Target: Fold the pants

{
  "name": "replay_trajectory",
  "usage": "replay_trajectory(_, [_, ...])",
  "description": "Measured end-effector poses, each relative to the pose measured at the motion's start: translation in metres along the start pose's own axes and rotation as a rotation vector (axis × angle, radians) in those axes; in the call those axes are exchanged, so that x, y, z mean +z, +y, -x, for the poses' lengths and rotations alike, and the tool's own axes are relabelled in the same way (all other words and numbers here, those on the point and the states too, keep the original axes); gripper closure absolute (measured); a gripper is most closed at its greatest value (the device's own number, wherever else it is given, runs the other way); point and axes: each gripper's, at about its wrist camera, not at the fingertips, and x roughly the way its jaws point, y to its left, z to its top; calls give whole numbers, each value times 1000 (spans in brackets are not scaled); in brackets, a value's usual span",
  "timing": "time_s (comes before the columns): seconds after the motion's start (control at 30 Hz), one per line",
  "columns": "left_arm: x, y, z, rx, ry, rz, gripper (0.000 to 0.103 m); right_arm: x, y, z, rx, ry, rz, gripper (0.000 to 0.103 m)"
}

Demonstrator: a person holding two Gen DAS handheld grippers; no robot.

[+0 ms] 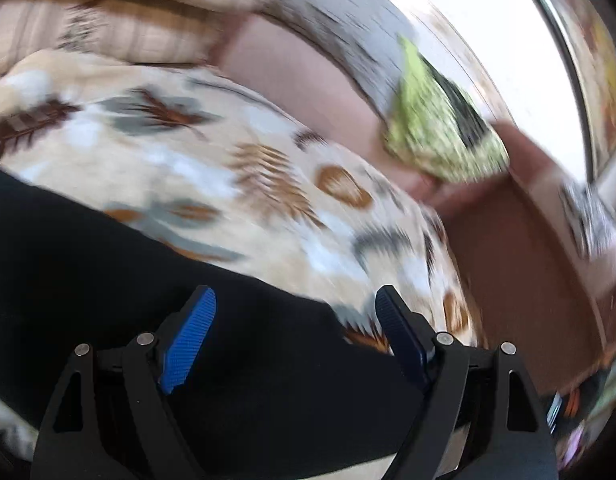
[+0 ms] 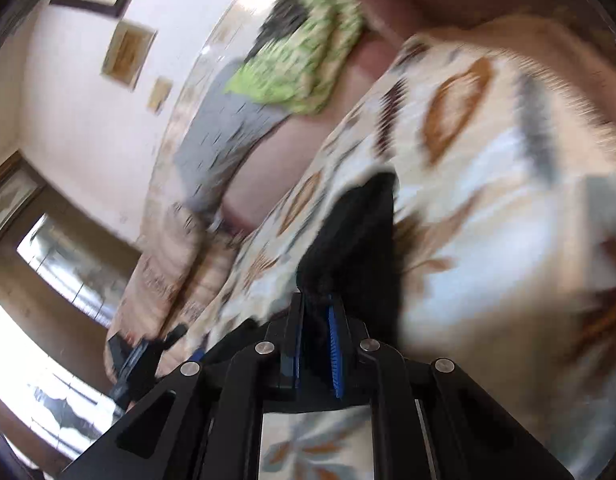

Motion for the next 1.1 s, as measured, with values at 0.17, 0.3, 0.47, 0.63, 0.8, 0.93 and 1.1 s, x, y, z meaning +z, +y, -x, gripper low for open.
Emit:
replay_trajectory(0.17, [7,29,4,52,-23,113,21,-21,27,-51,87,118,17,93])
replay_trajectory(0.3, [6,30,4,56,-28,113,21,-33,52,-81,158,184,56,93])
replay_trajectory(0.47, [3,25,0,63,-9,93,21,-54,93,-115,245,273,169,93])
replay_trajectory(0.63, [3,25,2,54,-22,92,21,-82,110,-151,160,375,263,93])
replay_trajectory(0.8, [0,27,-3,40,-1,102,21,-96,112,-159,84,382,354,93])
replay_trajectory(0.93, [-4,11,-7,-26,29,45,21,-96,119,-143,132,395,371,70])
replay_trajectory(1.1, [-12,-27,-13,-260,74,-48,21,-65,119,-70,68,212,477,45])
